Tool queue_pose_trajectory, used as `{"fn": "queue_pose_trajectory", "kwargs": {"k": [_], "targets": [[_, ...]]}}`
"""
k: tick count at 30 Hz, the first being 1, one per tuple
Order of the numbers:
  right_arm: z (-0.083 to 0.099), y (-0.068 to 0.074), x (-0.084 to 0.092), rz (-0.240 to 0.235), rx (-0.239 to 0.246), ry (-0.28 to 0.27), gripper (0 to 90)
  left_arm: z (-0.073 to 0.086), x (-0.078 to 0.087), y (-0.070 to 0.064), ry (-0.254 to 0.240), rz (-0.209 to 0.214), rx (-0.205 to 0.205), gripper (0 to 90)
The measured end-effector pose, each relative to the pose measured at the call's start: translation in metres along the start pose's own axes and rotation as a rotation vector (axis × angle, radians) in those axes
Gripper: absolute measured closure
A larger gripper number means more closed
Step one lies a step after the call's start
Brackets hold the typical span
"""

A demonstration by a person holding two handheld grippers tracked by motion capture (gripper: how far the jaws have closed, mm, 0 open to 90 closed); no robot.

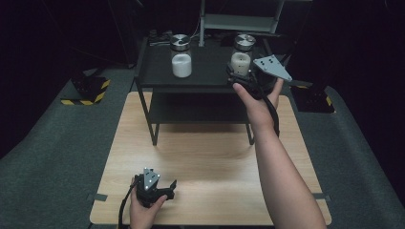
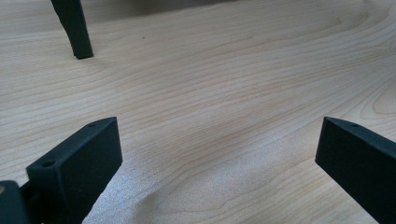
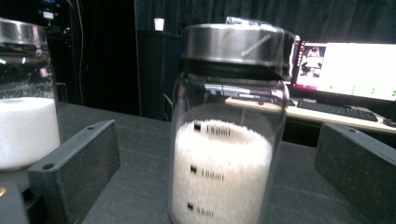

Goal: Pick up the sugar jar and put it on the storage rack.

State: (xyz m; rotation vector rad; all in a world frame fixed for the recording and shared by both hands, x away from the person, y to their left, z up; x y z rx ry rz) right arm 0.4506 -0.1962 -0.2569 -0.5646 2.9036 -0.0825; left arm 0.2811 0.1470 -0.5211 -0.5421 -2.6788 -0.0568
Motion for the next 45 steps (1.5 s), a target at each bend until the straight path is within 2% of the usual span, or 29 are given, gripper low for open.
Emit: {"fn": "queue_pose_trajectory", "kwargs": {"k": [5, 13, 22, 30, 45], "targets": [[0.005, -0.001, 0.011, -0.006, -0.007, -0.005, 0.2, 0.000, 0.000, 0.000, 0.001, 0.001, -0.001, 0.7], [0.016, 0.001, 0.030, -0.049, 0.002, -0.020, 0.2, 0.000, 0.000, 0.000, 0.000, 0.000, -0.007, 0.7], [0.032, 0.004, 0.054, -0.072, -0.010, -0.027, 0.2, 0.000, 0.000, -0.001, 0.000, 0.001, -0.010, 0.7], [0.046, 0.010, 0.074, -0.101, 0.010, -0.035, 0.2, 0.000, 0.000, -0.001, 0.001, 0.000, -0.011, 0.7], [0.076, 0.008, 0.103, -0.122, -0.004, -0.002, 0.2, 0.000, 0.000, -0.002, -0.002, 0.000, -0.017, 0.7]]}}
Point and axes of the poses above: each handheld gripper's, and its own axes: x roughly backward along the jaws, z roughly out of its underside, y roughly to its left, the point moved 10 cm from there along -x, roughly forward along the jaws, and after that the axes turned 8 degrees about -y, right-handed, at the moved point
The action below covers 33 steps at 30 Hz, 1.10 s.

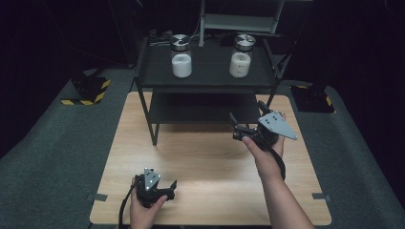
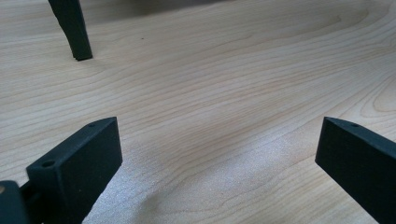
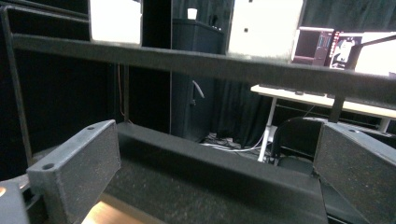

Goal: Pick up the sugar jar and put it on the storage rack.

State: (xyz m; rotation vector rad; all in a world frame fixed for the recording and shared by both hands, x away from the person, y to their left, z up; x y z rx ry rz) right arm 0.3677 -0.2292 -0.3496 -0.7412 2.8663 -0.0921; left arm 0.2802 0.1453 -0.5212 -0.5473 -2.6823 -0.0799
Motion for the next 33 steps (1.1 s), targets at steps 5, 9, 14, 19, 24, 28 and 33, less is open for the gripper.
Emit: {"fn": "queue_pose_trajectory", "kwargs": {"k": [5, 9, 14, 19, 24, 28, 33], "targets": [[0.008, 0.000, 0.009, -0.004, 0.000, 0.010, 0.2, 0.000, 0.000, 0.000, 0.000, 0.000, -0.003, 0.7], [0.015, 0.001, 0.015, -0.007, -0.002, 0.022, 0.2, 0.000, 0.000, 0.000, -0.002, -0.001, -0.004, 0.7], [0.024, 0.001, 0.025, -0.006, -0.009, 0.034, 0.2, 0.000, 0.001, -0.001, -0.005, 0.000, -0.005, 0.7], [0.035, 0.000, 0.034, -0.005, -0.017, 0.047, 0.2, 0.000, 0.001, -0.001, -0.006, 0.000, -0.005, 0.7], [0.044, -0.001, 0.044, -0.004, -0.015, 0.065, 0.2, 0.001, 0.001, -0.001, -0.008, 0.000, -0.007, 0.7], [0.054, -0.002, 0.052, -0.002, -0.022, 0.085, 0.2, 0.001, 0.001, -0.001, -0.010, 0.000, -0.010, 0.7], [0.070, -0.003, 0.063, 0.003, -0.032, 0.108, 0.2, 0.001, 0.002, -0.001, -0.013, 0.000, -0.009, 0.7]]}}
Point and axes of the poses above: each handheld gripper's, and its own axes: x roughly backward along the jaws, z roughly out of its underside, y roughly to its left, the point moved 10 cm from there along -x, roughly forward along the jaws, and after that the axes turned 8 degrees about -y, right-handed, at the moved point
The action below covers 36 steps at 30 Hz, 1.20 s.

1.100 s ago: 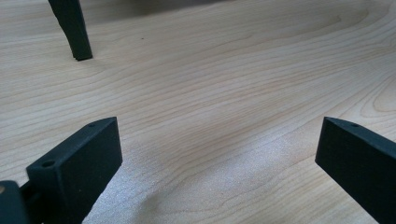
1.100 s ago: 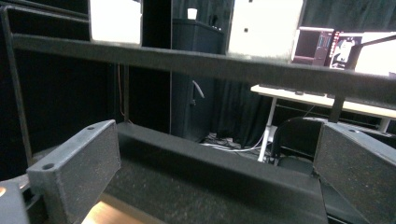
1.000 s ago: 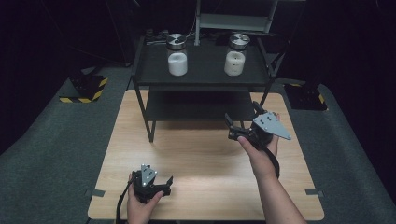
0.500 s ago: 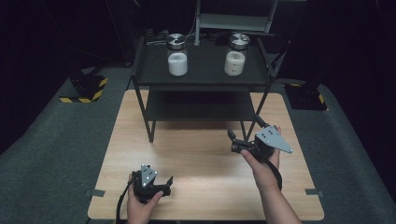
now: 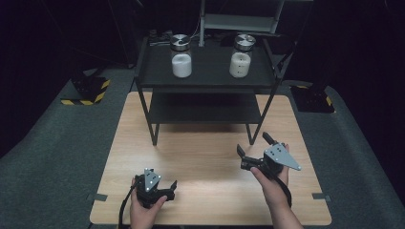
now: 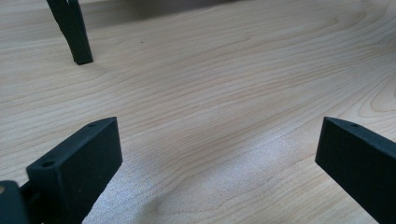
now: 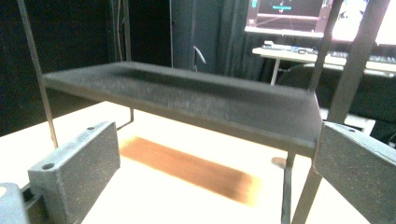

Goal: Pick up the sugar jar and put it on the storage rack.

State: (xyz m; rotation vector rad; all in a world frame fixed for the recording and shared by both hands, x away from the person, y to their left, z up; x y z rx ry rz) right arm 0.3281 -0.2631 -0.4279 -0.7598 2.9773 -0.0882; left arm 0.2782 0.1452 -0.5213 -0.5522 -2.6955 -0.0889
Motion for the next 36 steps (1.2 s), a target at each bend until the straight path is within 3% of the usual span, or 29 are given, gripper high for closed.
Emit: {"fn": "queue_pose_trajectory", "kwargs": {"k": [5, 16, 36], "targets": [[0.018, -0.001, 0.009, 0.001, -0.017, 0.020, 0.2, 0.000, 0.000, 0.000, -0.001, 0.001, 0.001, 0.7], [0.038, 0.000, 0.021, 0.000, -0.024, 0.061, 0.2, 0.000, 0.000, 0.000, -0.005, 0.002, 0.001, 0.7], [0.075, 0.000, 0.038, 0.017, -0.016, 0.203, 0.3, 0.001, 0.001, 0.000, -0.005, 0.004, 0.002, 0.7]]}}
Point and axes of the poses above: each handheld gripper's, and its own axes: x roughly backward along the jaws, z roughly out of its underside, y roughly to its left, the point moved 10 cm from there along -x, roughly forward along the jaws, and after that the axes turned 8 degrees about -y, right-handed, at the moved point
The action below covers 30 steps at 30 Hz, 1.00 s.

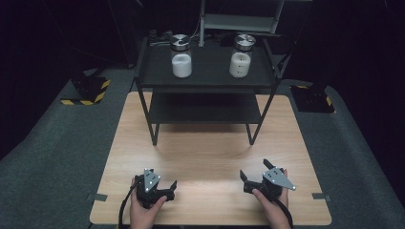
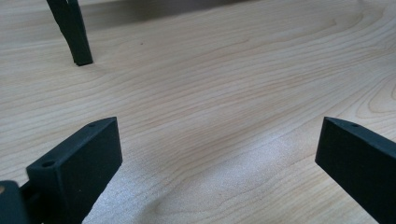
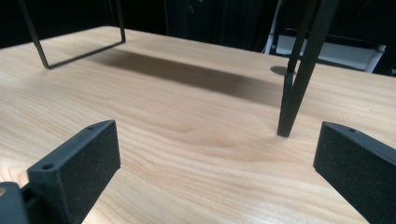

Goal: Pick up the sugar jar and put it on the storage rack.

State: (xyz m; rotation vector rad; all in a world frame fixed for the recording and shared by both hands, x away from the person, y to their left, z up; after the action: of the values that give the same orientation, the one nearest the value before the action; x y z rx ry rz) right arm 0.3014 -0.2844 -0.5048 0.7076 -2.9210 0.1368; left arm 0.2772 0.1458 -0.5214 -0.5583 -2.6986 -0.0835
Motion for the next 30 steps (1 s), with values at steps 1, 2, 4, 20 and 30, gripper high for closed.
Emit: {"fn": "queue_pose_trajectory", "kwargs": {"k": [1, 2, 4, 20, 30], "targets": [[0.001, 0.000, 0.000, 0.002, 0.002, 0.010, 0.3, 0.000, 0.000, 0.000, 0.000, 0.000, 0.000, 0.7], [0.002, -0.001, 0.001, 0.004, 0.008, 0.017, 0.3, 0.000, 0.000, 0.000, 0.000, 0.000, 0.001, 0.7], [0.003, -0.002, 0.002, 0.004, 0.008, 0.029, 0.3, 0.000, 0.000, 0.000, 0.002, 0.000, 0.001, 0.7], [0.011, -0.003, 0.003, 0.015, 0.030, 0.136, 0.4, 0.000, 0.000, 0.000, 0.004, 0.002, 0.000, 0.7], [0.014, -0.004, 0.000, 0.025, 0.023, 0.163, 0.6, 0.000, 0.000, 0.001, 0.000, 0.003, 0.010, 0.7]]}}
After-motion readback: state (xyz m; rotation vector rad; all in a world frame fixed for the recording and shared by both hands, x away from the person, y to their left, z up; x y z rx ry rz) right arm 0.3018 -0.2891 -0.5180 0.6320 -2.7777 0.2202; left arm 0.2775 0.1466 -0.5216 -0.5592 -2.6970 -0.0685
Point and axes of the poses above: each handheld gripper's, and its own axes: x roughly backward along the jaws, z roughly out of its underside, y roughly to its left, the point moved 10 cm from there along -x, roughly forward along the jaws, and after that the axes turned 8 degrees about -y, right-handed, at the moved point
